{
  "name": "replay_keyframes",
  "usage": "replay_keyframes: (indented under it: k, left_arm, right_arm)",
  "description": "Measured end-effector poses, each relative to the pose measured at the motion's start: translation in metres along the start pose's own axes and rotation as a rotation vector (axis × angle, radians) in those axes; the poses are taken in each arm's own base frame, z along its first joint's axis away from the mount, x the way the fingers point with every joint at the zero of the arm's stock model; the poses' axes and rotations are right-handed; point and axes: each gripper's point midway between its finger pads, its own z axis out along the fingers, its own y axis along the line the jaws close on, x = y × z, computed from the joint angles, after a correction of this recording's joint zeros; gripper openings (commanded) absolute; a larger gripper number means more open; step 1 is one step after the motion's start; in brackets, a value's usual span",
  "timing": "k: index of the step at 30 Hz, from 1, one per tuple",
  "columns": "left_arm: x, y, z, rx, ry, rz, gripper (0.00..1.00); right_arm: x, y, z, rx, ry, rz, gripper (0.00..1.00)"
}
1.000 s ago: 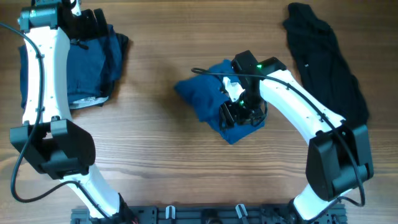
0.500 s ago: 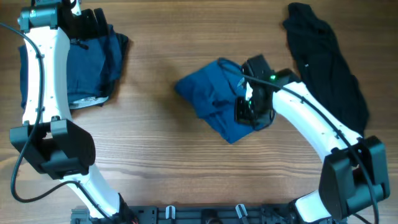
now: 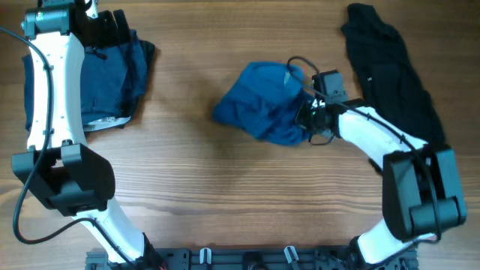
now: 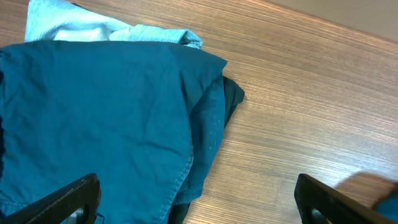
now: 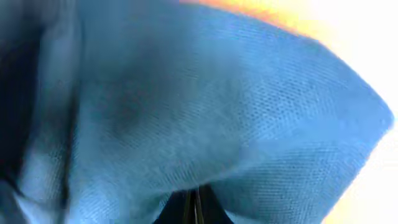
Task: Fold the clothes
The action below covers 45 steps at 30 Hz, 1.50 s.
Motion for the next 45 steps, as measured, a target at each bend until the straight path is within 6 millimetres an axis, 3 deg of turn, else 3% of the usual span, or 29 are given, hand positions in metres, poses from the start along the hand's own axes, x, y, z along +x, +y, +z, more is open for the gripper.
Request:
replay_keyframes:
  k: [2,4,6,7,10,12,13,15,20,25,26,27,28,32,36,40,41,45]
  left_arm:
    - [0.000,0.000,0.000,0.000,0.001,0.000,1.00]
    - [0.000,0.000,0.000,0.000,0.001,0.000,1.00]
    - [0.002,-0.001,0.000,0.008,0.006,0.000,1.00]
    - [0.002,-0.002,0.000,0.010,0.010,0.000,1.00]
    - [0.004,-0.003,0.000,0.020,0.017,0.000,1.00]
    - [0.004,-0.003,0.000,0.020,0.017,0.000,1.00]
    - [0.004,-0.003,0.000,0.020,0.016,0.000,1.00]
    - [0.004,-0.003,0.000,0.020,0.016,0.000,1.00]
    - [0.004,-0.005,0.000,0.031,0.019,0.000,1.00]
    - [0.005,-0.007,0.000,0.043,0.021,0.000,1.00]
    - [0.005,-0.007,0.000,0.043,0.022,0.000,1.00]
    - [0.005,-0.007,0.000,0.043,0.023,0.000,1.00]
    - [0.005,-0.007,0.000,0.043,0.023,0.000,1.00]
    - [0.006,-0.007,0.000,0.043,0.026,-0.001,1.00]
    - [0.006,-0.007,0.000,0.042,0.028,-0.001,1.00]
    - [0.007,-0.007,0.000,0.042,0.030,-0.001,1.00]
    - [0.007,-0.007,0.000,0.042,0.031,-0.001,1.00]
    - [0.007,-0.007,0.000,0.043,0.031,-0.001,1.00]
  right_arm:
    - [-0.032,0.004,0.010,-0.042,-0.108,-0.081,0.04]
    - [-0.050,0.005,0.015,-0.052,-0.177,-0.190,0.04]
    - [-0.052,0.002,0.014,-0.042,-0.151,-0.211,0.10]
    - [-0.052,0.001,0.010,-0.039,-0.117,-0.195,0.20]
    - [-0.061,0.002,-0.016,-0.085,-0.024,-0.102,0.42]
    - [-0.078,0.014,-0.041,-0.130,-0.046,-0.080,0.42]
    - [-0.096,0.034,-0.065,-0.193,-0.095,-0.086,0.42]
    - [-0.102,0.048,-0.077,-0.244,-0.111,-0.066,0.44]
    - [-0.082,0.067,-0.064,-0.279,-0.021,0.094,0.56]
    - [-0.070,0.070,-0.024,-0.265,0.042,0.158,0.59]
    - [-0.066,0.069,-0.018,-0.258,0.058,0.169,0.54]
    - [-0.065,0.070,-0.013,-0.260,0.062,0.169,0.35]
    - [-0.065,0.071,-0.010,-0.264,0.064,0.171,0.22]
    - [-0.057,0.078,-0.005,-0.290,0.095,0.156,0.04]
    - [-0.052,0.087,-0.009,-0.347,0.126,0.106,0.04]
    - [-0.036,0.081,-0.014,-0.329,0.193,0.040,0.04]
    - [-0.037,0.082,-0.022,-0.331,0.199,0.011,0.04]
    - [-0.052,0.095,-0.086,-0.336,0.241,-0.091,0.04]
